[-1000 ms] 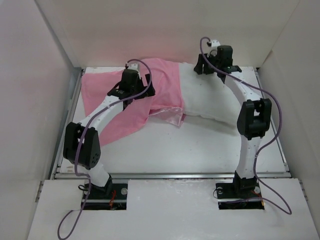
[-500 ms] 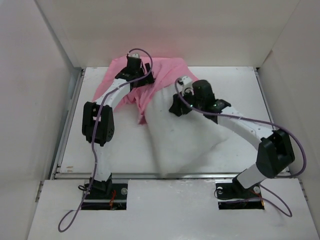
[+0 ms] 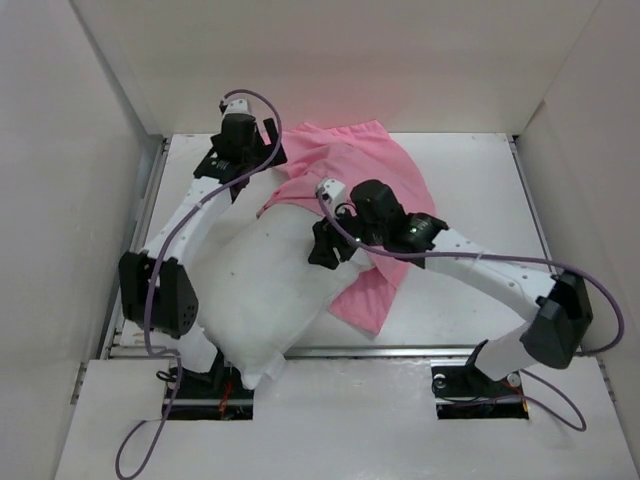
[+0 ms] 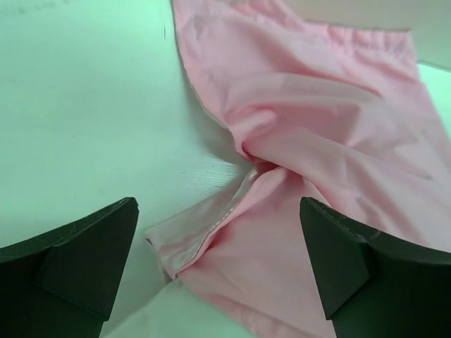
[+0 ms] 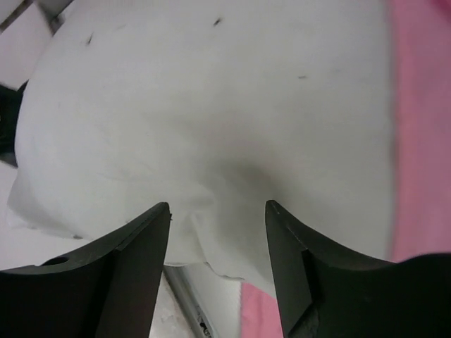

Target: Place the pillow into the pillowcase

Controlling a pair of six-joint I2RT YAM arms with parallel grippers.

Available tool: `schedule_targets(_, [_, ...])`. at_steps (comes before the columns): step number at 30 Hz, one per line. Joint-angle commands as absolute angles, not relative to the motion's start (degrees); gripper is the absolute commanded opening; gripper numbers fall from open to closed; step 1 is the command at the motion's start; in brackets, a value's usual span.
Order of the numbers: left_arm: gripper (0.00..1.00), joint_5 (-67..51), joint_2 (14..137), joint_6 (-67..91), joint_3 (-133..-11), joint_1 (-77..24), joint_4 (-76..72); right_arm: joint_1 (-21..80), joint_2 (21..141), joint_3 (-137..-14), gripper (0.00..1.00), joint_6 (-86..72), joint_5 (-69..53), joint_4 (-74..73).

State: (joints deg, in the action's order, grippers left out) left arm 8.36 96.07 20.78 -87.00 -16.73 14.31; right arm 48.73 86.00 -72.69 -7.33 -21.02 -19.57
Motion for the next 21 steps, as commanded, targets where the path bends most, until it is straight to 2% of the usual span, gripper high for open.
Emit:
schedule_targets(1, [1.0,10.37,87.03,18.46,-81.24,-17.67,11.95,48.34,77.8,-73.14,0.62,-8.08,-6.37,-22.06])
schedule_targets(5, [1.0,9.06,79.47,15.3,-75.78,-23.36,11.95,43.34,71.29,-67.35,0.65,-13.26,-0.62,-25.74])
schedule_targets(11, [1.0,10.28,73.74,14.41,-68.82,-41.9,16.69,34.03,63.99,-58.02,0.65,-17.67,4.39,-32.78])
schedule_targets(17, [1.0,23.61,75.59,22.49,-66.27,-58.59,32.65,34.01,61.7,-51.77,0.65,-20.12,-2.19,-31.12])
schedule_targets(21, [1.0,28.64,76.82,29.17,-65.75,-63.36,39.45,34.01,62.31,-49.66,0.65,-21.35,-3.6,-28.84])
